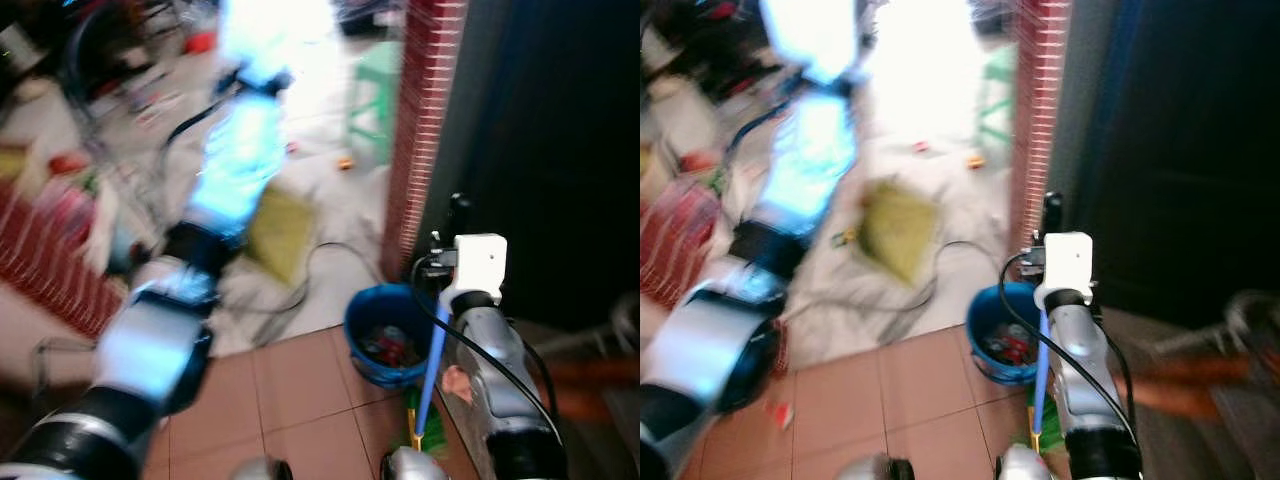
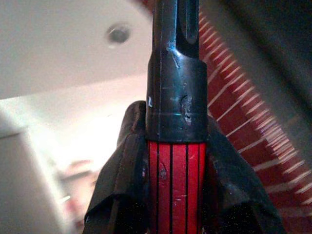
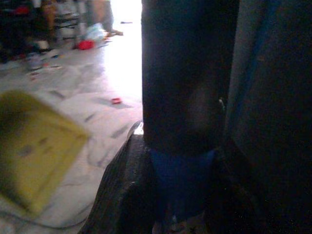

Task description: Sweep floor

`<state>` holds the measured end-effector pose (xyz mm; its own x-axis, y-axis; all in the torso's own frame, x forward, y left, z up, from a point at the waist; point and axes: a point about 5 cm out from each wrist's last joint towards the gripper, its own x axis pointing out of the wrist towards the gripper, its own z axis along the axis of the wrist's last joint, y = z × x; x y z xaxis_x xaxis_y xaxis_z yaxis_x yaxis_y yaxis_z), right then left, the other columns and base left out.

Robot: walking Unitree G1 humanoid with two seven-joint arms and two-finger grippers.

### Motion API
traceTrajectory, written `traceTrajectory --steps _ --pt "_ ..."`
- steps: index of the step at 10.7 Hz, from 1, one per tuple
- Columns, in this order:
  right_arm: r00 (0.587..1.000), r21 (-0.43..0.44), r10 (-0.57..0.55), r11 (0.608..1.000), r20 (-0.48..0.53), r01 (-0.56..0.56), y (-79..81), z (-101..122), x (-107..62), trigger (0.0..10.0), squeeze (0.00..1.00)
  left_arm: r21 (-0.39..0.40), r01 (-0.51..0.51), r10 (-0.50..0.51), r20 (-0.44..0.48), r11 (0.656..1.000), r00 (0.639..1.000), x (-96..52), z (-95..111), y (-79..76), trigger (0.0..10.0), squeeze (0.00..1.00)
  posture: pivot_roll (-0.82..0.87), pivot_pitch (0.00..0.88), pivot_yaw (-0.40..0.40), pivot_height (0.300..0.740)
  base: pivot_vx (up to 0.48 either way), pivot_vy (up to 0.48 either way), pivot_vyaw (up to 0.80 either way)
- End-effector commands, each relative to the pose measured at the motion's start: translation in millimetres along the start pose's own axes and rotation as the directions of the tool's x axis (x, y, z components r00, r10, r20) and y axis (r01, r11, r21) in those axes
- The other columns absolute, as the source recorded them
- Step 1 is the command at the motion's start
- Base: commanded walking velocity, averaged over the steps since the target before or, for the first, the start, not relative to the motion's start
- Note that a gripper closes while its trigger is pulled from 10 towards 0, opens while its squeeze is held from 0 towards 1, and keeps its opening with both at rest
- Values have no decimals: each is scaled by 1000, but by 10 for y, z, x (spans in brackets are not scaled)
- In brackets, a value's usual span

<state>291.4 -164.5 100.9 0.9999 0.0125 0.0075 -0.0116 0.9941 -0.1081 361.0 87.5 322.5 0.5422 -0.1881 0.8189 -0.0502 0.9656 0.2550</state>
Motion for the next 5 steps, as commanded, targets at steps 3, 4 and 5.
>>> traceTrajectory --steps 3,4,5 --pt "998 27 50 998 26 -51 103 16 71 10000 0 90 -102 116 -165 991 979 -297 -215 267 10000 0 -44 0 47 740 0 0 0" --pt "998 30 46 998 35 -47 110 33 108 10000 0 114 -114 143 -290 987 946 -572 -404 279 10000 0 -35 0 45 740 0 0 0" --pt "998 35 46 998 41 -48 116 39 123 10000 0 131 -125 167 -396 984 903 -838 -554 276 10000 0 -31 0 44 740 0 0 0"
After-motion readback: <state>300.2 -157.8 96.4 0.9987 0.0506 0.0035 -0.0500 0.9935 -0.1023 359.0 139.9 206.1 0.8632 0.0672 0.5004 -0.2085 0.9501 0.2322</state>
